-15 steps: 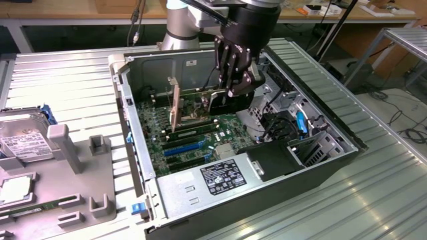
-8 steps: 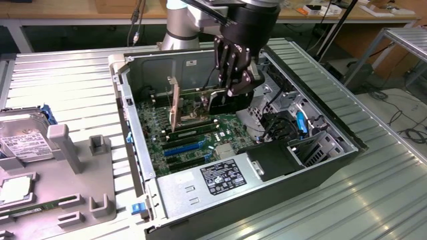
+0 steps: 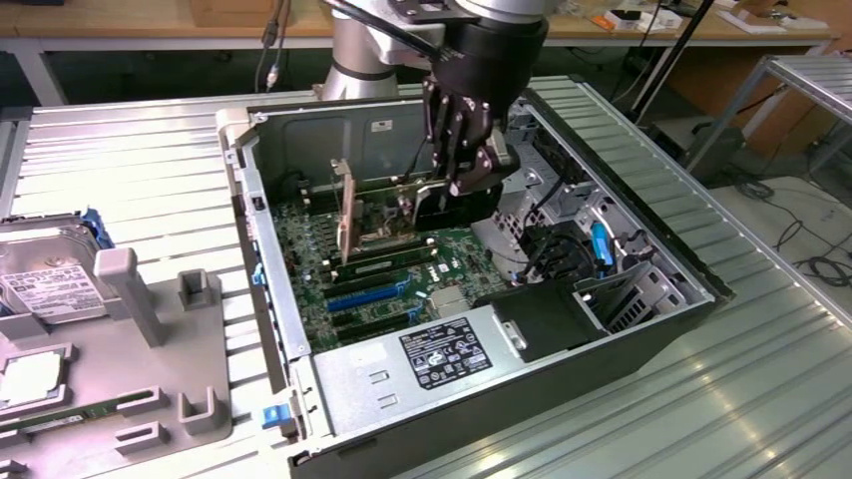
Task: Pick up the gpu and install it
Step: 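Insert the gpu into the slot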
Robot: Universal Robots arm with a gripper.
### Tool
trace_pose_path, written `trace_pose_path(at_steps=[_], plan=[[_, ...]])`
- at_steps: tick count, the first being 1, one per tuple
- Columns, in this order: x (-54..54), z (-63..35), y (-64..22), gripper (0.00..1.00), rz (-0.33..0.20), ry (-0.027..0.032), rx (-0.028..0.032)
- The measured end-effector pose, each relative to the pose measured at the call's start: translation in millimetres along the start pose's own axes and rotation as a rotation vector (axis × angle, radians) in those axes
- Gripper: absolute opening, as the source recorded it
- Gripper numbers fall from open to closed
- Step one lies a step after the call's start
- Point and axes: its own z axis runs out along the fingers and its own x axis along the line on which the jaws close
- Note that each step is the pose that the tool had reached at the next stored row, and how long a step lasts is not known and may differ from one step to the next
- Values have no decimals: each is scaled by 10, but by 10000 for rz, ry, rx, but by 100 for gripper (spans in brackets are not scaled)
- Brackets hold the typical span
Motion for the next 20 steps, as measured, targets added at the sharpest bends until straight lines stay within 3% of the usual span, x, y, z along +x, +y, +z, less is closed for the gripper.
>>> trace_pose_path(at_steps=[5, 12, 20], plan=[[-32, 101, 139, 27, 44, 3, 3], [-44, 273, 178, 27, 832, 22, -18], [-54, 491, 361, 27, 665, 24, -12]])
